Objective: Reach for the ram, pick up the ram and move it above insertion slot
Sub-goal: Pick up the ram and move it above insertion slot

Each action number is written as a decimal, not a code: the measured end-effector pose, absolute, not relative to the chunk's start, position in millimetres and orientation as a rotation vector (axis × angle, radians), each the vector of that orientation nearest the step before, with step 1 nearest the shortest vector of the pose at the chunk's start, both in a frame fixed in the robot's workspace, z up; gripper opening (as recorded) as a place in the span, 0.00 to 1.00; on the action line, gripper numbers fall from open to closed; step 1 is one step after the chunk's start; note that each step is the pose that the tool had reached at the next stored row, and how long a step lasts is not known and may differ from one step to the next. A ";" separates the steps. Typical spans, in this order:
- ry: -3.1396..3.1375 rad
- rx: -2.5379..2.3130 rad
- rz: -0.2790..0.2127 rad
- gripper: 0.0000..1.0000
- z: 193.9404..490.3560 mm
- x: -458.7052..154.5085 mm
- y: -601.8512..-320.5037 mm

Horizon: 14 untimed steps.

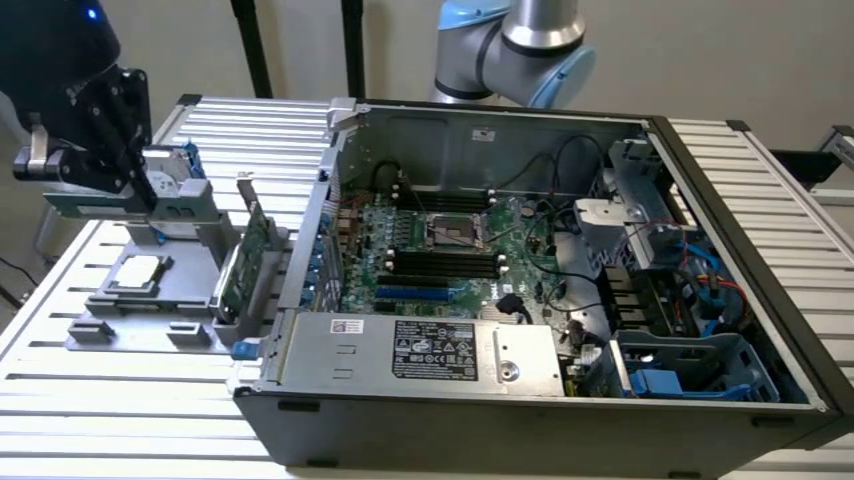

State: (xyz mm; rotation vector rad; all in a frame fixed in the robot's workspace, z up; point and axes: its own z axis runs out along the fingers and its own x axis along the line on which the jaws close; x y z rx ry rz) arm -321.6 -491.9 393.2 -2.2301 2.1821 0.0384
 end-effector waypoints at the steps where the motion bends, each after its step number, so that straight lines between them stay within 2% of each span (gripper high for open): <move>1: 2.182 -2.230 0.038 0.13 397.2 -317.4 -491.5; 7: 2.182 -2.230 0.038 0.13 412.9 -291.5 -489.0; 14: 2.182 -2.230 0.038 0.13 414.7 -259.9 -486.0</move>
